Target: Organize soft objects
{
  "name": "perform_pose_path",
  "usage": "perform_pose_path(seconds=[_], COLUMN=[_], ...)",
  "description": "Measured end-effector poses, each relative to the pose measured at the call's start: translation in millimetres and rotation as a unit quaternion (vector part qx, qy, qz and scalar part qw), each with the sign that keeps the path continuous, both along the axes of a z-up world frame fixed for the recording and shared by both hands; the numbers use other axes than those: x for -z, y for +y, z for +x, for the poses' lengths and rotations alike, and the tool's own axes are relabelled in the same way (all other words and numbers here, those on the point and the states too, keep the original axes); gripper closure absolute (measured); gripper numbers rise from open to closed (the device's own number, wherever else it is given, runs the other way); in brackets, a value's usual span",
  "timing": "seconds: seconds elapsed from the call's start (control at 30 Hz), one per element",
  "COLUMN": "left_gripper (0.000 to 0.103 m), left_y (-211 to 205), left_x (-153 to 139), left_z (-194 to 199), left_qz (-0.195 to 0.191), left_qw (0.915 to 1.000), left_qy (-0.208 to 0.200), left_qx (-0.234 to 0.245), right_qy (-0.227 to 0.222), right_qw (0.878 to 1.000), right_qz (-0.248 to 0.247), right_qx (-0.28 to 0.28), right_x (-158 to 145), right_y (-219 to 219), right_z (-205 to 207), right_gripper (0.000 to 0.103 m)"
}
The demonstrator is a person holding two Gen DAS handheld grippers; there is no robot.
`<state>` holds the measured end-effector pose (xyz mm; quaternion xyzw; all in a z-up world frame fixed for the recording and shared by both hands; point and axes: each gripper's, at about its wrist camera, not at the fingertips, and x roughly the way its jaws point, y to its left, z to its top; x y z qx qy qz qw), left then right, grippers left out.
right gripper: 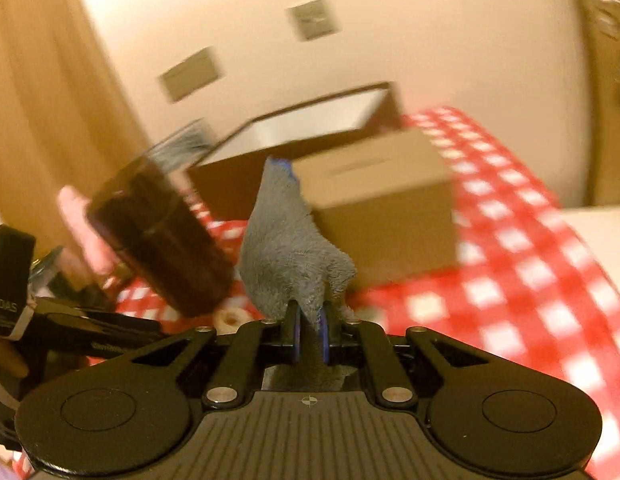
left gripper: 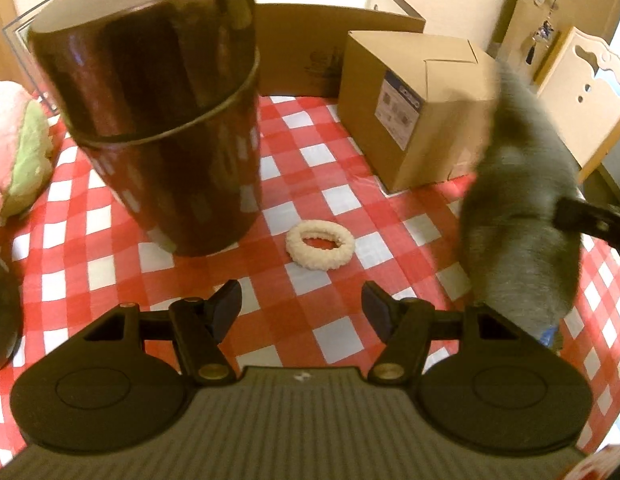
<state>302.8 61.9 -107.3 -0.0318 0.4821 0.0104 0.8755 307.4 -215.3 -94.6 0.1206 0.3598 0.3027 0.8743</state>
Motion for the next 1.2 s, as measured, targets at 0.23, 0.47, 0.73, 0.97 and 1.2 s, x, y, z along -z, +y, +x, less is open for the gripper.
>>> perform_pose_path(seconds=[0.23, 0.47, 0.73, 0.97, 1.2], left_gripper=[0.039, 0.039, 0.039, 0.039, 0.039], left_y=[-9, -13, -12, -8, -9], left_x=[4, 5, 9, 13, 17], left_z=[1, 0, 2, 7, 16], left_qz=[0.003, 0.005, 0.002, 0.002, -0.004], left_qw=[0.9998, 0.9996, 0.9996, 0.9996, 0.9997], left_qy=[0.006, 0.009, 0.016, 0.018, 0.015], left_qx=[0.019, 0.027, 0.024, 0.021, 0.019], right_qy=[0.078, 0.093, 0.093, 0.068, 0.056], right_qw=[0.991, 0.978, 0.987, 0.973, 0.966], right_qz=[-0.105, -0.177, -0.123, -0.221, -0.253], right_qx=[0.036, 0.061, 0.039, -0.027, 0.009], right_x=[28, 12, 8, 37, 50], right_y=[-29, -17, 7, 68, 60], right_z=[-19, -22, -6, -9, 6], right_gripper=[0.093, 0.03, 0.01, 0.009, 0.023])
